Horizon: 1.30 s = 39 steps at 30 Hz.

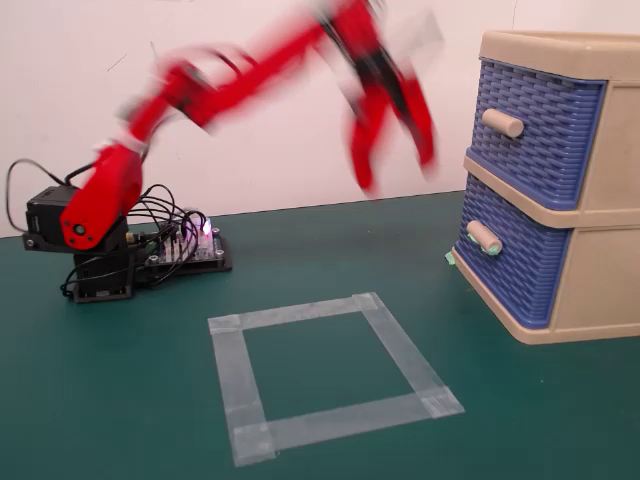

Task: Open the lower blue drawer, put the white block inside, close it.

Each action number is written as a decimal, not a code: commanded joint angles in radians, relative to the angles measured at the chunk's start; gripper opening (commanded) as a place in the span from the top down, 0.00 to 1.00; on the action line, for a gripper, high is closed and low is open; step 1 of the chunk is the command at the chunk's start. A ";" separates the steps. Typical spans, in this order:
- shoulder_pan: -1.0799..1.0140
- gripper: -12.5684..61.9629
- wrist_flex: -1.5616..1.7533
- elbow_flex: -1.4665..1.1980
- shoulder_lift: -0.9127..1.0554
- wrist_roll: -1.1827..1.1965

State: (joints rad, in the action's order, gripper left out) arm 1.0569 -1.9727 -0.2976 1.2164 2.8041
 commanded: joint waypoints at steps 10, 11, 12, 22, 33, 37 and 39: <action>-1.072 0.37 0.147 -1.223 0.390 -1.325; -1.111 0.37 0.232 -1.342 0.416 -1.434; -1.118 0.37 0.293 -1.431 0.442 -1.477; -1.121 0.37 0.492 -2.163 1.111 -1.496; -1.121 0.37 0.314 -2.212 1.135 -1.496; -1.121 0.37 0.314 -2.212 1.135 -1.496; -1.121 0.37 0.314 -2.212 1.135 -1.496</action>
State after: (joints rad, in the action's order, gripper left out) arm -0.0522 -1.4803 -2.4927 2.3071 1.3070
